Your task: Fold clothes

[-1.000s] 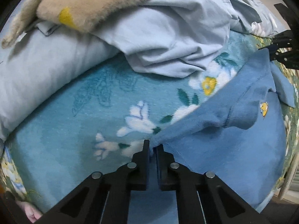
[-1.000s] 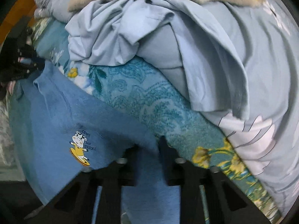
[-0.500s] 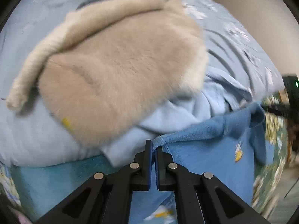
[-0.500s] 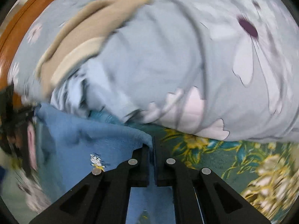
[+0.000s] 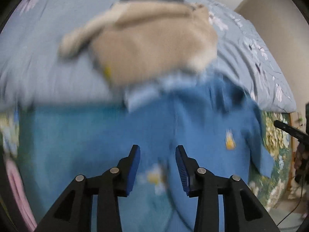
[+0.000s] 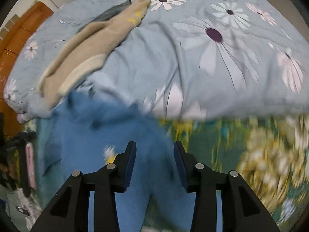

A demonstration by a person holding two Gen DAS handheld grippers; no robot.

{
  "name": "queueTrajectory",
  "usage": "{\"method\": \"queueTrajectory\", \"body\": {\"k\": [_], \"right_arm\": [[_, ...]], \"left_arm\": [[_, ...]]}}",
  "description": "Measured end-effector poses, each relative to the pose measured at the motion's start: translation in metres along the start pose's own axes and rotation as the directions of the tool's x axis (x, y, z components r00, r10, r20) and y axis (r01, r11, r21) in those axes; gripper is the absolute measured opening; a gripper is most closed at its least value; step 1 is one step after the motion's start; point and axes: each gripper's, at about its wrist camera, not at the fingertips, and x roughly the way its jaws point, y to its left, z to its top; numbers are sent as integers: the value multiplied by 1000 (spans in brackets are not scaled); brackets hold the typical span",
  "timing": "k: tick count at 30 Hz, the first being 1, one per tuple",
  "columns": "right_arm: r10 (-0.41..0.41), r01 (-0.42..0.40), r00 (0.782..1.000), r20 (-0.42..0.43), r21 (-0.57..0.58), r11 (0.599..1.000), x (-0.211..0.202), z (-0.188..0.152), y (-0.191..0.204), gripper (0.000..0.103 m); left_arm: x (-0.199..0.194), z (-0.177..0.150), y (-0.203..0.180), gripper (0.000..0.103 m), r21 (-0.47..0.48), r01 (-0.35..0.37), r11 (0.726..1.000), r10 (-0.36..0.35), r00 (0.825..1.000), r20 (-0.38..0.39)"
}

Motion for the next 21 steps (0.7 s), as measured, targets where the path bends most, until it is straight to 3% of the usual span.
{"method": "queueTrajectory", "body": {"k": [2,4,8,9,13,18,19,20,21], "right_arm": [[38,-36,998,-55,35,999,0,-27,2,41],[67,-56,985,-161,69,996,9,-77,5,41],[87,-76,937,-339,44,996,35,-164,24,41],[88,-81,923,-376,34,996,42,-184,29,41],[53,-58,910,-411,0,998,63,-212,38,41],[57,-48,917,-396,31,998,67,-219,39,41],[67,-51,918,-391,50,997,66,-219,39,35],[77,-54,919,-386,69,996,65,-219,38,19],[90,-59,921,-380,91,994,63,-220,37,13]], "left_arm": [[11,-52,-3,42,-39,-3,999,0,997,-76],[27,-102,-8,42,-68,-7,998,-5,986,-165],[59,-181,-19,40,-29,-20,999,10,956,-292],[65,-191,-20,40,-10,-25,1000,20,952,-305],[86,-218,-26,39,62,-53,997,71,939,-337],[85,-224,-28,39,66,-52,997,69,949,-306],[84,-225,-28,37,58,-42,997,58,951,-305],[84,-226,-28,29,38,-25,999,35,949,-312],[84,-228,-27,23,18,-7,1000,12,948,-318]]}}
